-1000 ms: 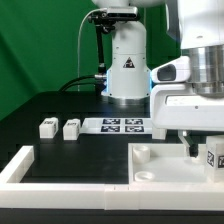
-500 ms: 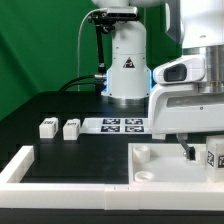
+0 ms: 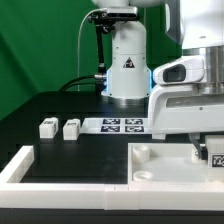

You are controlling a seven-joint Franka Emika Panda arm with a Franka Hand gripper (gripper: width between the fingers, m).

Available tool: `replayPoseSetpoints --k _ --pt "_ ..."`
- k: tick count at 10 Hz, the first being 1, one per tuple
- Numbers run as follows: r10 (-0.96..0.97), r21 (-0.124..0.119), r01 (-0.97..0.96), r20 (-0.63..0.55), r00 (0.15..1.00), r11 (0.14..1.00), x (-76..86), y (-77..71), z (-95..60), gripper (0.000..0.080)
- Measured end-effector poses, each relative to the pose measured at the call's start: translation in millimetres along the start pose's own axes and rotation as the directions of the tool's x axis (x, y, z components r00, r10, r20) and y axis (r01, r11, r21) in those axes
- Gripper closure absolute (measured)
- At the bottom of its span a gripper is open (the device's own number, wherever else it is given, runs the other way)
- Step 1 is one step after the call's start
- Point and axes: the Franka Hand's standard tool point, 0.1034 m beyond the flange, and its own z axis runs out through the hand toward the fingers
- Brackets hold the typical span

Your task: Assemble one leg

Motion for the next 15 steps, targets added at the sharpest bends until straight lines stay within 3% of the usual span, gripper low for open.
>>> replayPoseSetpoints --k 3,5,8,10,12,13,15 --pt "0.382 0.004 -0.382 -0.006 0.924 0.924 -0.9 -2.8 0.0 0.0511" --pt "0.676 0.018 -0.676 0.010 0.737 0.737 -1.4 -3.3 0.3 0.0511" --pt "0.909 0.017 -0.909 0.013 0.416 0.416 -2.5 -6.5 1.4 0.0511" --pt "0.988 0.011 -0.988 0.031 0.154 0.154 -3.1 -6.4 1.5 0.0511" --pt "0.999 -0.002 -1.000 0.045 -0.005 -0.005 -4.2 -6.5 1.7 0.0511" --pt "0.987 -0.006 -0.988 0.053 -0.154 -0.154 -4.5 -7.0 2.3 0.0511" --pt "0.964 -0.009 -0.965 0.047 -0.261 -0.261 -4.1 -2.9 2.2 0.0510"
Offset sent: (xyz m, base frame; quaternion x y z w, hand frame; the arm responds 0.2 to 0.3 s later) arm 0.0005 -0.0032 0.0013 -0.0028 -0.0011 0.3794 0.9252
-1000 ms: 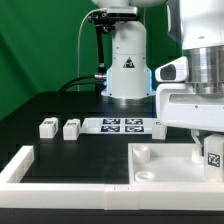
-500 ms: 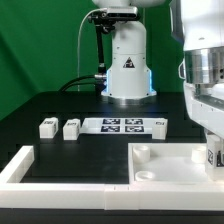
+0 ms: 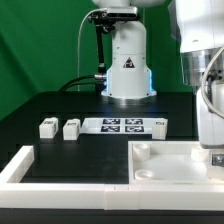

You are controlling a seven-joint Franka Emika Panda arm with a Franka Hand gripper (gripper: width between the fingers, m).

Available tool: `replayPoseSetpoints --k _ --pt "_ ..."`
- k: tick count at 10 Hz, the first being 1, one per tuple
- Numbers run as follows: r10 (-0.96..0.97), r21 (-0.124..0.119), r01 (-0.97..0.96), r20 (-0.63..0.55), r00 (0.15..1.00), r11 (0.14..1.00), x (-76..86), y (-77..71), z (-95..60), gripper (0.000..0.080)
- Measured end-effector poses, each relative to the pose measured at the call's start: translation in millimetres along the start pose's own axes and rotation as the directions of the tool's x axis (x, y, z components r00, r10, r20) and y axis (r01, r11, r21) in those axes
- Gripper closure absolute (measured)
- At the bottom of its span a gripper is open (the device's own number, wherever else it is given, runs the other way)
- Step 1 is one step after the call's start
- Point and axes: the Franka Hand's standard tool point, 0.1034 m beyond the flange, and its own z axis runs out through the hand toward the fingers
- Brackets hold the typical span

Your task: Assemble one leg

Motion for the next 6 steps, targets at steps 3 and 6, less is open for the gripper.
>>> replayPoseSetpoints --k 3,6 --pt "0.001 -0.002 -0.001 0.006 1.000 1.000 -2.4 1.5 0.3 0.0296" --pt "-0.007 -0.002 0.007 0.006 1.000 1.000 -2.8 1.9 0.4 0.0159"
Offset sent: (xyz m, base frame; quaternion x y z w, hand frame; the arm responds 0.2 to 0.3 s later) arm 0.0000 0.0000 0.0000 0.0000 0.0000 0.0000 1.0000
